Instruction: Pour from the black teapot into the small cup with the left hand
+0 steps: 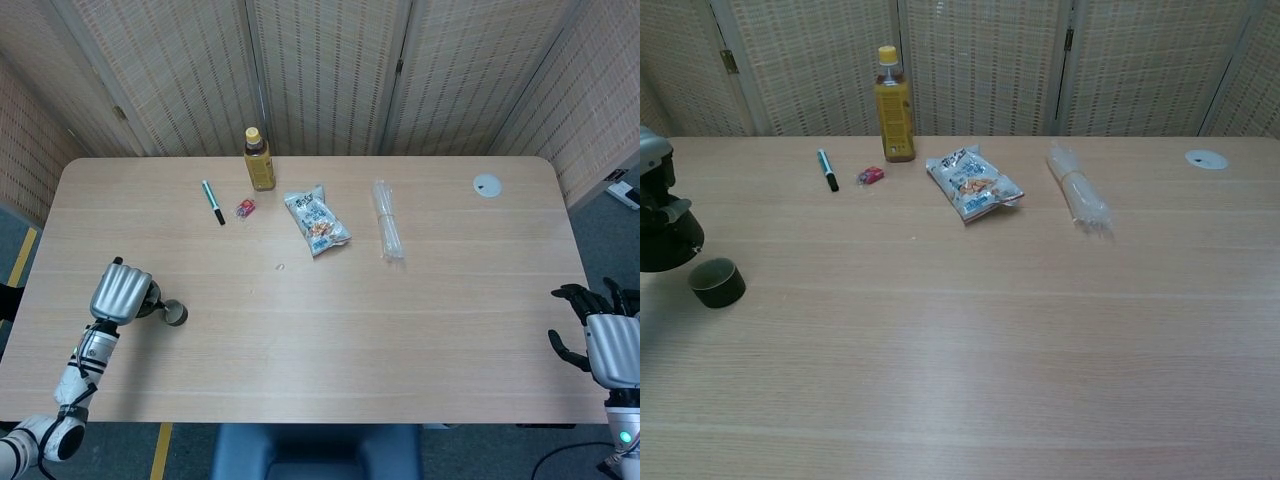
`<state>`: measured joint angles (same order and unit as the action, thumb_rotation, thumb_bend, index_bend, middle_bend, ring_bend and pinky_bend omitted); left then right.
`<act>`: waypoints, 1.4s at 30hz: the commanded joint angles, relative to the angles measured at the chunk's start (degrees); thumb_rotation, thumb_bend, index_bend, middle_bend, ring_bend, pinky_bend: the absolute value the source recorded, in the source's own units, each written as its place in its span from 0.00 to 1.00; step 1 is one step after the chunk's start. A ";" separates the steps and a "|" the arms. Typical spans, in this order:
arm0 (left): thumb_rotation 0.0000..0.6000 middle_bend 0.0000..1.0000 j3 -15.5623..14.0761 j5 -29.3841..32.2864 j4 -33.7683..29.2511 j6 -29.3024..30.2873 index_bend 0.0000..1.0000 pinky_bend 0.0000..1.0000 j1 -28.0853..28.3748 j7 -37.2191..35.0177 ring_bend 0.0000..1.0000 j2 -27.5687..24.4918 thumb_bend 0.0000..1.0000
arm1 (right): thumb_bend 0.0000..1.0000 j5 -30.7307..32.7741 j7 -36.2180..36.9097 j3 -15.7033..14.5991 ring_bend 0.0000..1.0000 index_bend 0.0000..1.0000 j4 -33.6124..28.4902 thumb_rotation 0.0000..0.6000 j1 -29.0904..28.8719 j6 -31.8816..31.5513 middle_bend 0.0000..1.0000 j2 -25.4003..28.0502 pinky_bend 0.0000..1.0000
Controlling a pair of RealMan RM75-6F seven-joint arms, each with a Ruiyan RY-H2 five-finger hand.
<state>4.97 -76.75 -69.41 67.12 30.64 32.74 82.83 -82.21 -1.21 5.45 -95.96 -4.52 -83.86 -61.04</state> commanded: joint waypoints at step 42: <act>0.80 1.00 0.46 1.08 -0.98 2.41 1.00 0.55 -0.48 9.97 0.97 1.81 0.50 | 0.36 0.13 0.42 -0.01 0.29 0.27 0.42 1.00 -0.05 0.34 0.26 -0.09 0.06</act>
<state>5.43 -75.65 -70.40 69.51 30.15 42.68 84.64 -82.07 -0.79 5.44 -95.54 -4.57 -83.52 -61.13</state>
